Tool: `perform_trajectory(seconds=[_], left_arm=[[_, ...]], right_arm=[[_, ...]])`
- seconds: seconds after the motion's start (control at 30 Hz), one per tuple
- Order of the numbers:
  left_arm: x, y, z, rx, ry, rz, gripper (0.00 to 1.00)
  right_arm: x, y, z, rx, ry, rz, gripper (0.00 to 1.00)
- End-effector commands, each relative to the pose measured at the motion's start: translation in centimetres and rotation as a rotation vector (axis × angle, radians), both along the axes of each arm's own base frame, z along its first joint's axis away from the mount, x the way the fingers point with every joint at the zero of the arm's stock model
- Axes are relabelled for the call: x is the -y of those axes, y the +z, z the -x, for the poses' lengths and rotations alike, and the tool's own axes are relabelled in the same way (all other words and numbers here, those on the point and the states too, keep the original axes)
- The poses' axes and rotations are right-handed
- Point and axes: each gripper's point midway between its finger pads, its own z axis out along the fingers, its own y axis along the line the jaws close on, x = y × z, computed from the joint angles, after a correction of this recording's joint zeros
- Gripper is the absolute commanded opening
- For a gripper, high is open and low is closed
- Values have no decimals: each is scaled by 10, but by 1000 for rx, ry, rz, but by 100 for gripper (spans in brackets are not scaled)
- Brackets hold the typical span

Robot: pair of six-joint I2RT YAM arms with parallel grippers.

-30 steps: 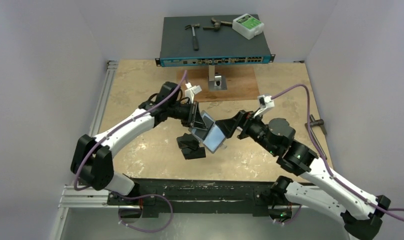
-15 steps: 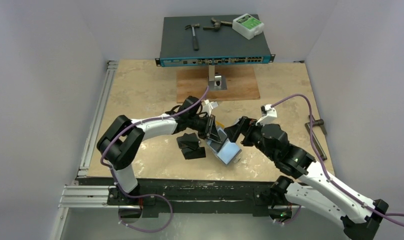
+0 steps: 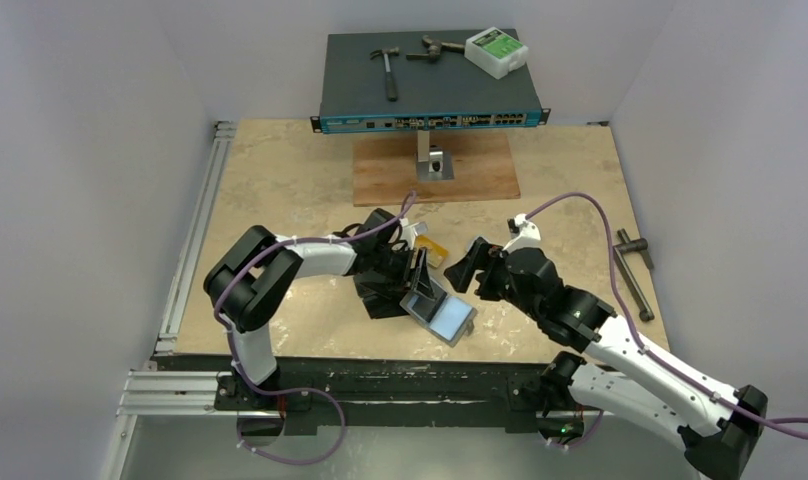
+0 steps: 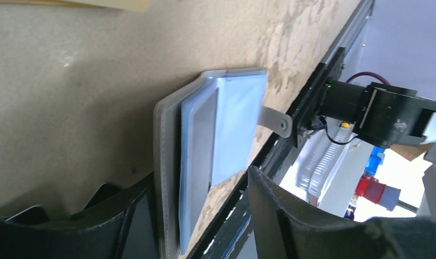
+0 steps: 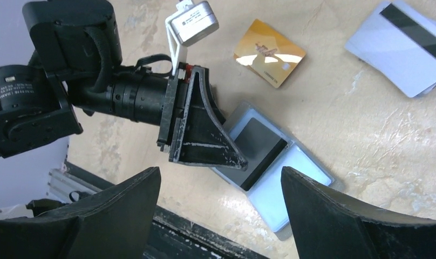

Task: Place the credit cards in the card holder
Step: Insert the credit card into the card holder.

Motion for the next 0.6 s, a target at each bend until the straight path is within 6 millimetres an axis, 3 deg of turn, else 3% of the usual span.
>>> perform_trajectory(seconds=[0.0, 0.3, 0.47, 0.57], left_arm=[[-13, -8, -5, 55, -16, -58, 53], [-25, 26, -17, 177, -53, -130, 56], [-40, 46, -12, 271, -144, -159, 66], [-43, 57, -3, 308, -272, -134, 68]], right_arm=[[-9, -4, 4, -39, 26, -45, 81], [-30, -50, 17, -167, 100, -71, 54], [-36, -60, 17, -200, 124, -44, 50], [-41, -61, 15, -211, 136, -36, 44]])
